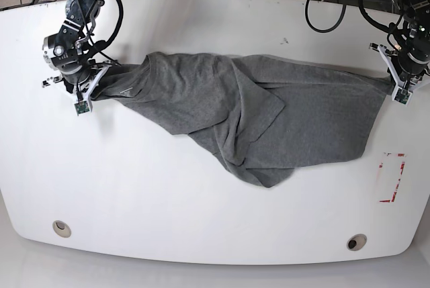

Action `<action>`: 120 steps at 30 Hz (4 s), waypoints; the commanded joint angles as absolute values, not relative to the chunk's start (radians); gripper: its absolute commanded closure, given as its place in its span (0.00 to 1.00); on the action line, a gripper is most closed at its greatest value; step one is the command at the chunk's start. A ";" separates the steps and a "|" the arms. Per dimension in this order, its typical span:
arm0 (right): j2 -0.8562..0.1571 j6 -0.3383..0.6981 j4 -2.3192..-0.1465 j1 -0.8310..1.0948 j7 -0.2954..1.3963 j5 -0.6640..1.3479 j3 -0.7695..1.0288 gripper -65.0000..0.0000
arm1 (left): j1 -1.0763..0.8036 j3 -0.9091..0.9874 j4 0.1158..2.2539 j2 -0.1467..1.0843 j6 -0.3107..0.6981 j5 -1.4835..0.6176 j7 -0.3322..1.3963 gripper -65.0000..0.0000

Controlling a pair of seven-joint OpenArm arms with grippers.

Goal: Layout the t-shirt on the table in an organized manner, then fold the t-shirt properly
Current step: 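Stretch the shirt between both grippers, spreading it across the table, then hold the shirt taut with both grippers at its two ends, then regrasp the shirt edge lower with the left gripper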

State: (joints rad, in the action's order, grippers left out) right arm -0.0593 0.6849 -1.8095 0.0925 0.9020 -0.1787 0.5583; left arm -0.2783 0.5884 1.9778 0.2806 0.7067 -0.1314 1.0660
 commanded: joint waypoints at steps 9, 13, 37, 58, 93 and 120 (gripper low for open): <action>-0.004 0.676 -1.874 0.157 0.886 -0.183 0.562 1.00 | -0.351 0.599 1.991 0.306 0.698 -0.116 1.056 1.00; 0.018 0.676 -1.876 0.173 0.886 -0.183 0.562 1.00 | -0.361 0.599 1.991 0.306 0.698 -0.116 1.056 1.00; 0.021 0.676 -1.874 0.208 0.886 -0.183 0.561 1.00 | -0.372 0.599 1.991 0.302 0.698 -0.041 1.056 1.00; 0.022 0.676 -1.868 0.206 0.886 -0.183 0.562 1.00 | -0.466 0.601 1.991 0.298 0.698 -0.041 1.056 1.00; 0.022 0.676 -1.868 0.199 0.886 -0.183 0.555 1.00 | -0.498 0.598 1.991 0.297 0.698 -0.039 1.058 0.21; 0.022 0.676 -1.867 0.171 0.886 -0.182 0.555 1.00 | 0.153 0.595 1.630 0.294 0.698 -0.036 1.087 0.25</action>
